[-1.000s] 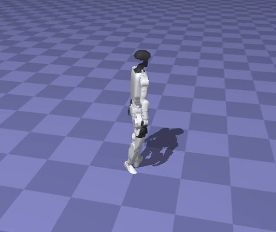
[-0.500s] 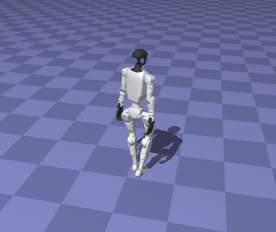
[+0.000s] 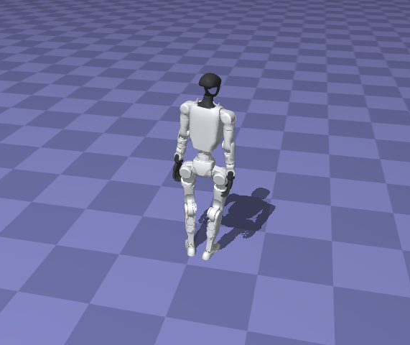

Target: In place motions

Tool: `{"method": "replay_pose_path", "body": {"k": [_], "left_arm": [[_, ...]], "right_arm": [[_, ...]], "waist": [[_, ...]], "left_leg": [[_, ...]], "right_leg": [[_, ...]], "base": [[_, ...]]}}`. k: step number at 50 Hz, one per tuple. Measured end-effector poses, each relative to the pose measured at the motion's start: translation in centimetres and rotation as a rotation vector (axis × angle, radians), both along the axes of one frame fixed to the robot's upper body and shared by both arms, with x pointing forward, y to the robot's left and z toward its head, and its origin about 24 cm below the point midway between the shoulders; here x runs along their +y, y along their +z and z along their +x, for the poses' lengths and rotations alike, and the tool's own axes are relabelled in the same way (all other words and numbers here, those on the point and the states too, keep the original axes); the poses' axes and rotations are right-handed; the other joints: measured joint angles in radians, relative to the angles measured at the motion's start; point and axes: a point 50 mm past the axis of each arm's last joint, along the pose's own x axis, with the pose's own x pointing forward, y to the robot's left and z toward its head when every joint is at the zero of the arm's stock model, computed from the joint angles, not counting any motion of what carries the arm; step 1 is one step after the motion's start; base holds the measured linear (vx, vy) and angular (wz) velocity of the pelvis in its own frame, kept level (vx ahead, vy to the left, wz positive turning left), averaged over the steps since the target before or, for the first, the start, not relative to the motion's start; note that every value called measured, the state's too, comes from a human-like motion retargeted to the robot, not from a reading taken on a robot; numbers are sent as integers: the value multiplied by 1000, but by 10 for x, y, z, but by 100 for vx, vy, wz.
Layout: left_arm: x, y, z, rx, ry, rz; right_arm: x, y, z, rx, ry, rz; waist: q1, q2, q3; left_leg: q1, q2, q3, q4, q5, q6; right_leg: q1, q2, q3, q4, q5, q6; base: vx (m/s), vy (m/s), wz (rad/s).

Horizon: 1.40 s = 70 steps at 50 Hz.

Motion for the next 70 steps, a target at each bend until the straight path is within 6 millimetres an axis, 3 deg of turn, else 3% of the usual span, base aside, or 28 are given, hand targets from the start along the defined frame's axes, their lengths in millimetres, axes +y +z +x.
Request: {"method": "replay_pose_path", "body": {"k": [8, 14, 26, 38, 43, 49, 53, 60, 70], "left_arm": [[-20, -2, -9, 13, 137, -100], [-14, -1, -7, 20, 76, -93], [-3, 1, -10, 32, 107, -62], [-14, -2, 4, -22, 96, -104], [-11, -1, 1, -26, 97, -77], [-1, 0, -6, -6, 126, -38], [9, 1, -15, 8, 144, -7], [18, 3, -25, 46, 145, 14], [12, -1, -14, -44, 71, 45]], "right_arm": [[-8, 2, -21, 91, -54, -6], [-7, 2, -23, 87, -108, -17], [-2, 0, -5, 21, 170, -23], [-9, 1, -18, 68, -18, -37], [-10, 1, -9, 49, 58, -43], [-5, 1, 9, 3, 126, -45], [-3, 1, 14, -17, 142, -40], [-10, 2, -9, 86, 145, -35], [-21, 4, -27, 129, 30, -74]], "waist": [[-26, 31, -35], [-42, 30, -31], [-55, 13, -21], [-43, 0, -13], [-45, -8, -1], [-76, -1, 9], [-107, 2, 20], [-27, -39, 0], [87, -3, -4]], "left_leg": [[17, 3, 25, -77, -5, -35], [27, -2, 23, -78, -12, -27], [60, -15, 60, -88, -21, -11], [59, -54, 72, -132, -5, 25], [44, -56, 82, -133, -7, 34], [7, -43, 84, -142, 3, 41], [5, -39, 71, -149, 15, 44], [27, -86, 59, -137, 1, 49], [-10, -99, -29, -110, 23, 58]], "right_leg": [[12, 22, -22, -58, 35, -2], [17, 12, -32, -59, 48, 4], [22, 11, 5, -48, 65, 7], [-2, -9, 26, -37, 85, 22], [-19, -9, 31, -39, 110, 37], [-68, -16, 56, 19, 120, 106], [-58, -13, 83, 27, 116, 103], [1, -43, 57, -37, 98, 56], [70, -58, -18, -42, 37, 62]], "base": [[6, 8, 1], [2, 6, 2], [0, 5, -24], [-1, 10, -5], [-4, 7, -20], [-8, 4, -17], [-3, 1, 26], [7, 1, 6], [3, 11, 52]]}}
